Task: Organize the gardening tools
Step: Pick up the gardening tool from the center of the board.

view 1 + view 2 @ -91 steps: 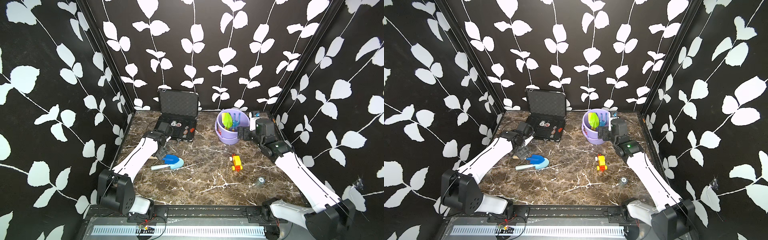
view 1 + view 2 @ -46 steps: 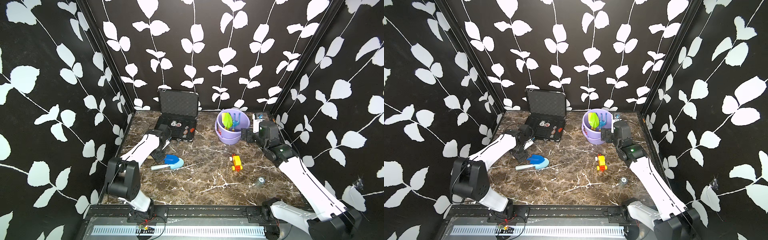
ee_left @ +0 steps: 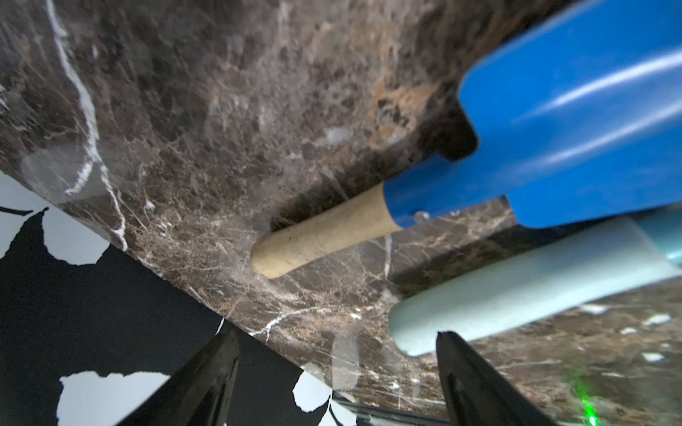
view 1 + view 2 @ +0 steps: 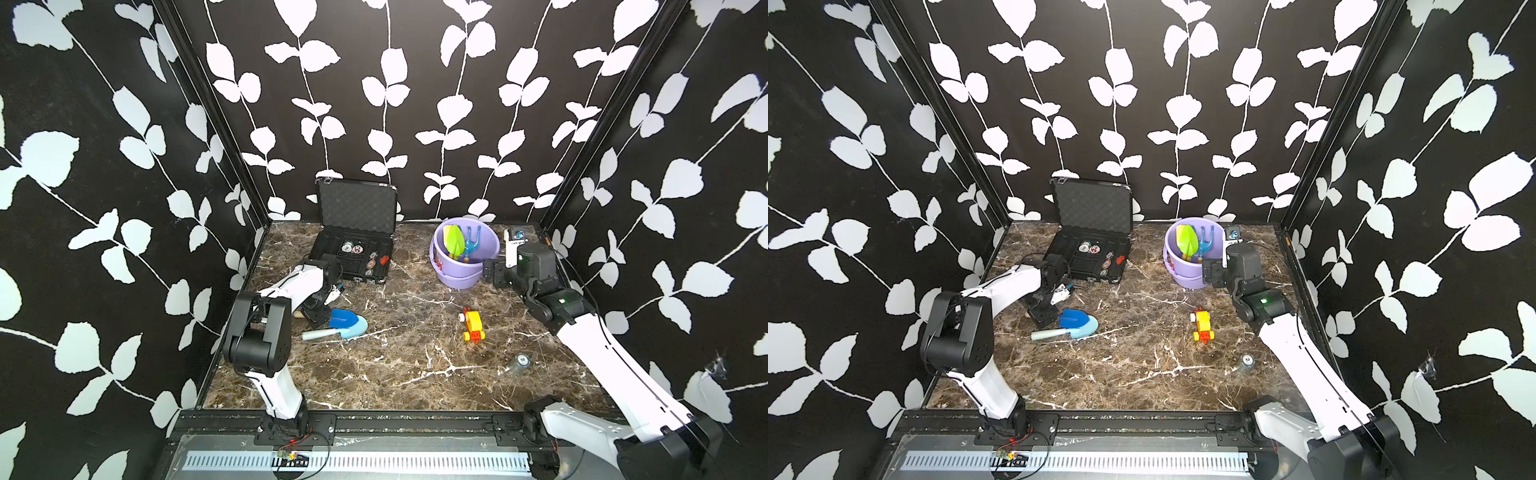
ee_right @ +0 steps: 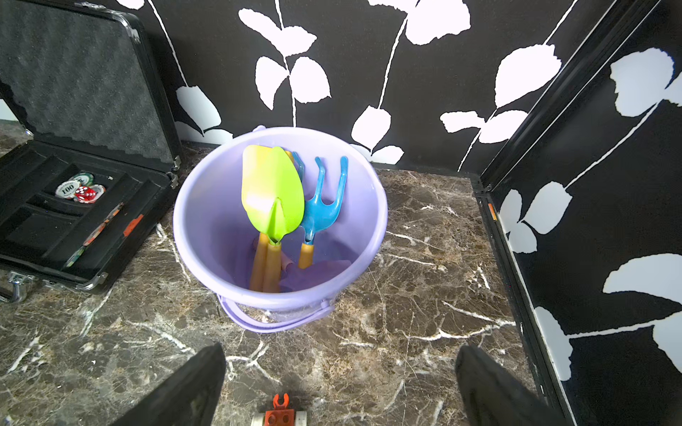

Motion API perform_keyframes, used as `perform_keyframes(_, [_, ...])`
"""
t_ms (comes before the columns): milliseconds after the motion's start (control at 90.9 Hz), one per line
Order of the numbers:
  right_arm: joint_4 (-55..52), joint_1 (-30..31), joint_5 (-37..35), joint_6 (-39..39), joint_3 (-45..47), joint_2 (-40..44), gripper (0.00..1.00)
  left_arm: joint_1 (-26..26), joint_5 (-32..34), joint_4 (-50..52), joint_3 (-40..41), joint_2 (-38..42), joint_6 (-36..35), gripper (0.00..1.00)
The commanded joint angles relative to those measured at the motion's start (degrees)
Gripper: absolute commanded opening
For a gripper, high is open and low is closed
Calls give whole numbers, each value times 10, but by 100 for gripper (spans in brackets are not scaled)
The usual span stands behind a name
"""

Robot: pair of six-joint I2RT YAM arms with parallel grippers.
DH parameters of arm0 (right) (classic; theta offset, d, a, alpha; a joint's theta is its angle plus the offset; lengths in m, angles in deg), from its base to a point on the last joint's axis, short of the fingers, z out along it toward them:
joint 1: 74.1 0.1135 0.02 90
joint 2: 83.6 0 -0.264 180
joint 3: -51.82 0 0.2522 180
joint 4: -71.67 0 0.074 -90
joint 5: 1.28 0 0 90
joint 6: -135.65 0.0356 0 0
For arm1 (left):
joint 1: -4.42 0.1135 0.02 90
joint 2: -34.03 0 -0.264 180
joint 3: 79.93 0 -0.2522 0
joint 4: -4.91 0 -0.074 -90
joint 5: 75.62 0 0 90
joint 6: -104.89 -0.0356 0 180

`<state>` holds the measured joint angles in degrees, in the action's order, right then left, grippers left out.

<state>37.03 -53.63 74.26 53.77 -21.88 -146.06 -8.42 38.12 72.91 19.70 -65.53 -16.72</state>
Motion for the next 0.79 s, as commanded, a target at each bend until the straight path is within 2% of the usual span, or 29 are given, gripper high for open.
perform_keyframes(0, [16, -2, -5, -4, 5, 9, 99, 4, -42, -18, -3, 1, -31, 86])
perform_keyframes(286, [18, -2, -9, -2, 7, 13, 99, 4, -77, -65, 5, -7, -74, 84])
perform_keyframes(385, [18, -2, -10, -1, 8, 14, 99, 5, -82, -63, -2, -19, -85, 82])
perform_keyframes(440, [20, -2, -11, -2, 8, 14, 99, 4, -82, -65, -3, -26, -94, 74])
perform_keyframes(550, [17, -2, -18, -3, 7, 14, 99, 4, -79, -62, -15, -47, -103, 68])
perform_keyframes(781, [23, -2, -29, -3, 15, 28, 99, 4, -99, -50, -34, -91, -103, 66])
